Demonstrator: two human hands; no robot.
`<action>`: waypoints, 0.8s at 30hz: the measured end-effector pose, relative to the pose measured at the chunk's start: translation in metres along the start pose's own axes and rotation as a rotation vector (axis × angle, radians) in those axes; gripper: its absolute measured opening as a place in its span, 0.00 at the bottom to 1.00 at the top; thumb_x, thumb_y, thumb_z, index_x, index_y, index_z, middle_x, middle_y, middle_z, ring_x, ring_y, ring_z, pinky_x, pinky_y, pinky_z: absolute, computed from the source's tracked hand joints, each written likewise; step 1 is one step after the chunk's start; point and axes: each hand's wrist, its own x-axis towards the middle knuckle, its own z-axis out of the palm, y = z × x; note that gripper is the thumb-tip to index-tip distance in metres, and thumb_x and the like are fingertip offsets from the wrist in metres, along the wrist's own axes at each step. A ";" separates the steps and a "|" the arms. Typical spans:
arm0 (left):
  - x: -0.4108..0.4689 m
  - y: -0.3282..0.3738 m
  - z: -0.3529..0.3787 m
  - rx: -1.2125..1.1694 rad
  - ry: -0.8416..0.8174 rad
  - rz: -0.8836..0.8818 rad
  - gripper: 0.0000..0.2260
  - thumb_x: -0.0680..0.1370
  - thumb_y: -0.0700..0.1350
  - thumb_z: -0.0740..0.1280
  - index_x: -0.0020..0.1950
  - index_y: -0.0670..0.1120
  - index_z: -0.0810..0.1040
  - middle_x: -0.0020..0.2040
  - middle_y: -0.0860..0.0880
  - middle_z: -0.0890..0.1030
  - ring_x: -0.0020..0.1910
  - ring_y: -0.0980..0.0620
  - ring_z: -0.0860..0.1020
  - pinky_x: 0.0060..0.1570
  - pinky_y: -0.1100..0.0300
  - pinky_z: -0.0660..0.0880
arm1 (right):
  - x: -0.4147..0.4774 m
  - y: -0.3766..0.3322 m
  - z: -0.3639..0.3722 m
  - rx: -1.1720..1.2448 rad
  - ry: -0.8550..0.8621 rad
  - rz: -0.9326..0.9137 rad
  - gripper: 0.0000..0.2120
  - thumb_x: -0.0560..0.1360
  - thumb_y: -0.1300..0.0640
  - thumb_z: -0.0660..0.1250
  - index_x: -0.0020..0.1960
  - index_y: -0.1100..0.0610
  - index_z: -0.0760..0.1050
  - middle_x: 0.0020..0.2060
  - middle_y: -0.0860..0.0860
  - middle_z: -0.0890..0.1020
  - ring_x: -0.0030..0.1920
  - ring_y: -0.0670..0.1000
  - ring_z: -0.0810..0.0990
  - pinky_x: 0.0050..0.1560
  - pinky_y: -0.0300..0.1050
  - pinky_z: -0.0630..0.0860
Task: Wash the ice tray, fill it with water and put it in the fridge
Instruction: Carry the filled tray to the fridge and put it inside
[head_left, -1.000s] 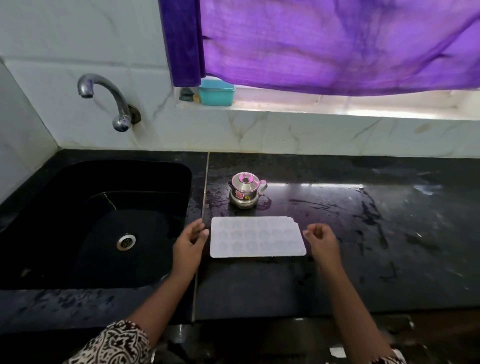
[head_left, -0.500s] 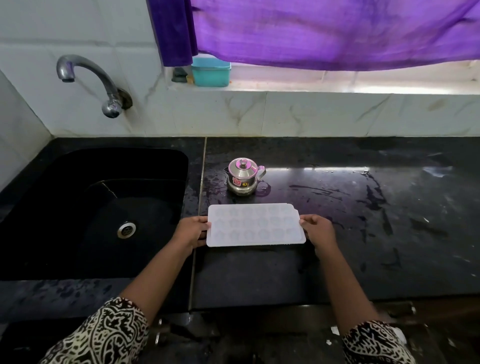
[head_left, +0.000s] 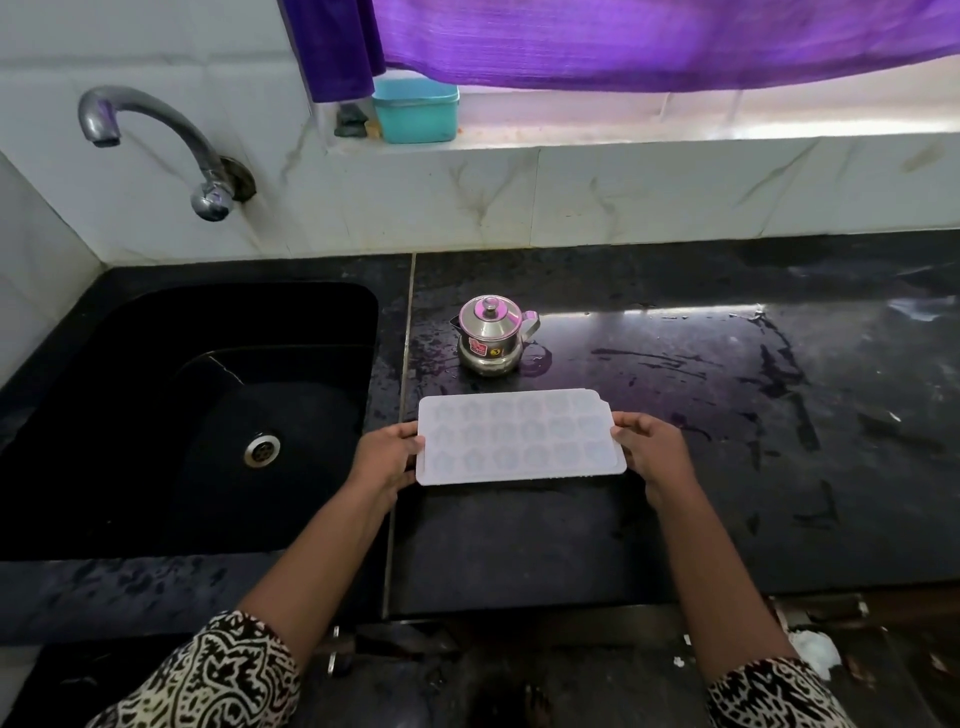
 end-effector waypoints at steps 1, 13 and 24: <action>0.000 -0.001 0.000 -0.007 0.005 0.002 0.13 0.80 0.32 0.61 0.64 0.38 0.76 0.48 0.44 0.83 0.43 0.49 0.82 0.36 0.56 0.77 | -0.001 0.001 0.000 0.010 0.008 -0.007 0.08 0.76 0.68 0.64 0.51 0.61 0.79 0.46 0.57 0.83 0.45 0.55 0.82 0.47 0.50 0.79; 0.002 0.000 0.000 -0.020 0.015 0.014 0.13 0.80 0.33 0.62 0.64 0.39 0.77 0.47 0.46 0.83 0.42 0.51 0.82 0.33 0.59 0.77 | -0.001 0.002 0.002 0.076 0.076 -0.012 0.09 0.74 0.67 0.67 0.52 0.60 0.81 0.42 0.50 0.84 0.42 0.48 0.83 0.40 0.41 0.78; -0.009 0.008 -0.005 -0.083 0.013 0.085 0.13 0.80 0.34 0.62 0.62 0.42 0.78 0.48 0.47 0.84 0.42 0.50 0.82 0.27 0.62 0.77 | -0.016 -0.025 0.001 0.092 0.068 -0.038 0.07 0.75 0.68 0.66 0.49 0.60 0.81 0.43 0.53 0.84 0.43 0.53 0.82 0.46 0.49 0.81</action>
